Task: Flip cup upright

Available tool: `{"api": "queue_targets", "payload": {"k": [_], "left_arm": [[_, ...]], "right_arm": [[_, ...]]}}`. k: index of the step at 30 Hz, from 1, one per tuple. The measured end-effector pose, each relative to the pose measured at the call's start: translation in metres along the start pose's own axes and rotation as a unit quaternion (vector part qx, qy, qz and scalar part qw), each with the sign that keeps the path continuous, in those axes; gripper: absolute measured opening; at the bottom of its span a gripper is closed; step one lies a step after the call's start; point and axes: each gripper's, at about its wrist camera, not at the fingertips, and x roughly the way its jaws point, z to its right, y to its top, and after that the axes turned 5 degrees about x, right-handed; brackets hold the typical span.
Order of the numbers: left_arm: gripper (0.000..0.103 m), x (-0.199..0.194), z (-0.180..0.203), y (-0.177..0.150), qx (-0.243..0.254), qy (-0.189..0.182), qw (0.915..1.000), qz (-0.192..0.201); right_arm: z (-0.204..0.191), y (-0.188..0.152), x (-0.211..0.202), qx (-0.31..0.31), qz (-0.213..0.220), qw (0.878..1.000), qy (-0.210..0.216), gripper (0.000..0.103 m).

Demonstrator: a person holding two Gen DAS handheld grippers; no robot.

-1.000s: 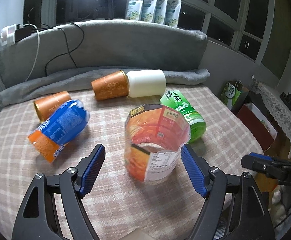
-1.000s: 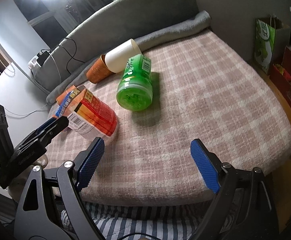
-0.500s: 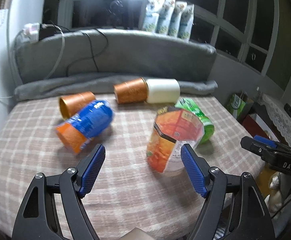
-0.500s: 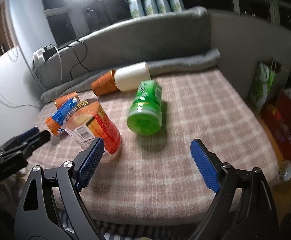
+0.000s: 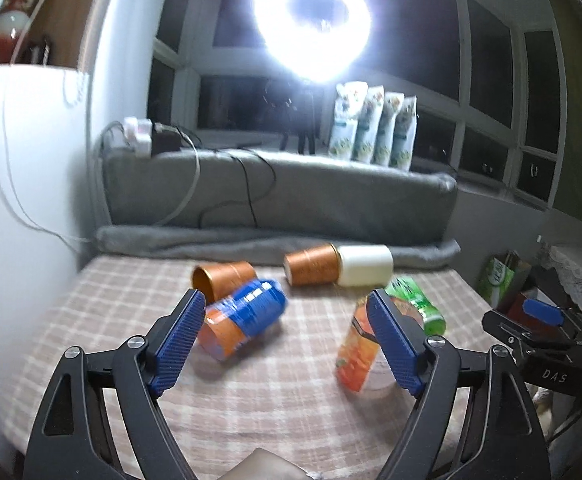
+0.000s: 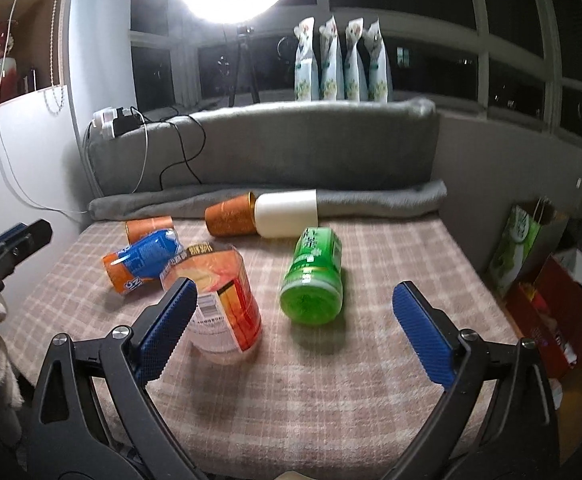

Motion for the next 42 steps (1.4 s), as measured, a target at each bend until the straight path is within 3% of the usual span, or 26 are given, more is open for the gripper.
{"api": "queue_targets", "payload": {"k": [8, 12, 42], "left_arm": [[0.086, -0.012, 0.002, 0.000, 0.028, 0.020, 0.9989, 0.033], [0.086, -0.013, -0.001, -0.001, 0.017, 0.019, 0.9992, 0.031], [0.086, -0.013, -0.001, -0.001, 0.017, 0.013, 0.9994, 0.027]], "right_arm": [[-0.013, 0.003, -0.014, -0.014, 0.052, 0.998, -0.041, 0.100], [-0.017, 0.003, -0.017, -0.019, 0.072, 0.996, -0.054, 0.103], [-0.019, 0.005, -0.019, -0.014, 0.073, 0.996, -0.053, 0.103]]}}
